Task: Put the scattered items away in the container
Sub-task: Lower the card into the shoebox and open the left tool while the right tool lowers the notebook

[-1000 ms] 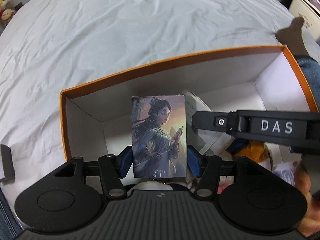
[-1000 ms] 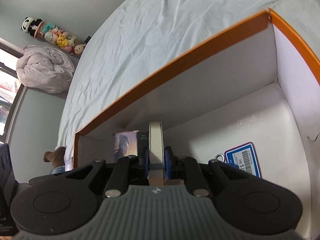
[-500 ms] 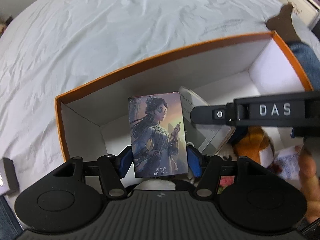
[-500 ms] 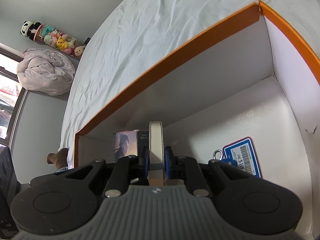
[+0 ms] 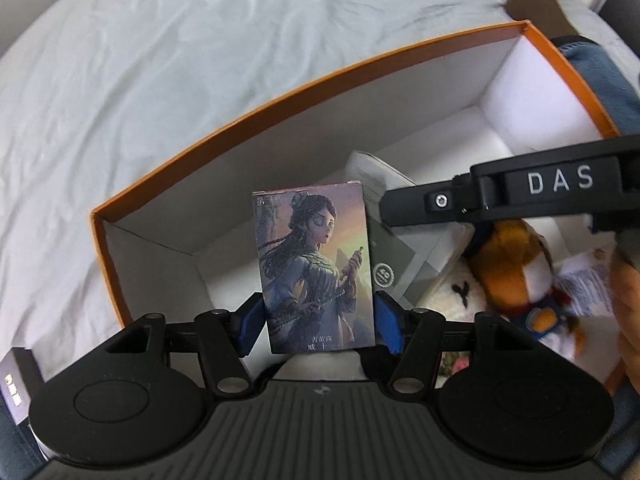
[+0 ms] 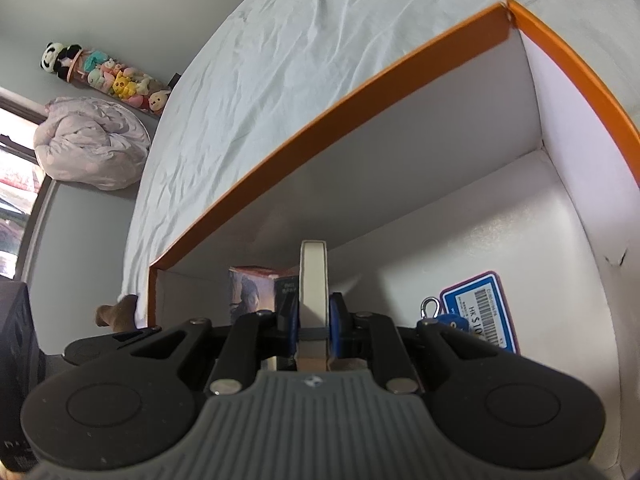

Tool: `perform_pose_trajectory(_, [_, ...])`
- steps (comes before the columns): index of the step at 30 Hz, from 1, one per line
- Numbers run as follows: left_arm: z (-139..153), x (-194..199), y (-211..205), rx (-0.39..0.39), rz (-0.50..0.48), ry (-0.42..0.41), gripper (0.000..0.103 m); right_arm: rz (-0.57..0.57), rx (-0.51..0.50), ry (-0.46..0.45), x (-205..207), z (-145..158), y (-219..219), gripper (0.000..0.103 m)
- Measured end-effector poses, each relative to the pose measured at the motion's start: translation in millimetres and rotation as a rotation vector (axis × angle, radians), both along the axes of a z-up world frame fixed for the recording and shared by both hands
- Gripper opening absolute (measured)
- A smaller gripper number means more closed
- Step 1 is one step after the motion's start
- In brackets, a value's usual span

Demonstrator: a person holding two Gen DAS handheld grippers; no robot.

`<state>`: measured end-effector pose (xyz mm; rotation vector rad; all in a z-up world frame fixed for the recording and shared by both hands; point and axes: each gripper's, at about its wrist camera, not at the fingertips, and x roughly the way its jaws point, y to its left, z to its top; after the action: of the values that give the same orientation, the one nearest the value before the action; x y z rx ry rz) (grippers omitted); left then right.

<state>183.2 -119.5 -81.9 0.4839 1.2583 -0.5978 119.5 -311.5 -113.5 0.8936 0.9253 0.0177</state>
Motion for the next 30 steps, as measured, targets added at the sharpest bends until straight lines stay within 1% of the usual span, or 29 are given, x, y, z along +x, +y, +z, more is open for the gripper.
perform_pose_trajectory(2, [1.9,3.3,1.6,-0.023,-0.007,0.023,0.073,-0.010,0.012,0.003,-1.4,-0.6,-3.3,0.018])
perform_pose_trajectory(5, [2.7,9.3,2.8,-0.057,0.011,0.044,0.074,-0.015,0.000,0.001,-3.1,1.5,-5.0,0.018])
perform_pose_trajectory(7, [2.8,11.3,2.8,-0.077,0.016,0.048,0.075,-0.027,-0.019,-0.003,-4.8,3.7,-6.6,0.018])
perform_pose_trajectory(9, [2.6,11.5,2.5,-0.093,0.023,0.040,0.078,-0.044,-0.022,-0.008,-6.9,5.0,-9.5,0.018])
perform_pose_trajectory(10, [1.7,11.5,2.0,-0.088,0.029,0.032,0.082,-0.048,-0.027,-0.011,-7.5,6.0,-10.4,0.018])
perform_pose_trajectory(11, [0.7,11.2,1.1,-0.075,0.039,0.021,0.084,-0.049,-0.031,-0.013,-7.8,6.5,-10.5,0.018])
perform_pose_trajectory(14, [-0.6,4.6,-3.2,-0.039,0.035,-0.013,0.084,-0.046,-0.029,-0.014,-6.9,4.8,-8.7,0.018])
perform_pose_trajectory(16, [-0.1,5.7,-0.8,-0.042,0.059,-0.011,0.084,-0.045,-0.016,-0.011,-6.7,2.6,-8.4,0.018])
perform_pose_trajectory(18, [5.3,6.3,4.3,-0.081,0.088,0.006,0.084,-0.044,-0.005,-0.006,-6.4,0.9,-8.1,0.018])
perform_pose_trajectory(20, [16.0,6.9,5.9,-0.118,0.093,-0.005,0.084,-0.039,-0.018,-0.007,-5.5,1.5,-5.1,0.018])
perform_pose_trajectory(22, [28.4,-0.2,15.7,-0.139,0.097,-0.047,0.083,-0.036,-0.045,-0.001,-4.0,3.7,-2.1,0.017])
perform_pose_trajectory(25, [45.9,-5.5,22.7,-0.176,0.109,-0.102,0.083,-0.022,-0.054,-0.019,-3.6,8.2,1.0,0.018])
perform_pose_trajectory(27, [54.4,-5.9,28.1,-0.210,0.147,-0.127,0.083,-0.022,-0.057,-0.018,-3.1,8.9,2.4,0.018])
perform_pose_trajectory(30, [61.2,-4.5,37.0,-0.269,0.233,-0.157,0.081,-0.032,-0.084,-0.005,-3.1,8.1,4.9,0.017])
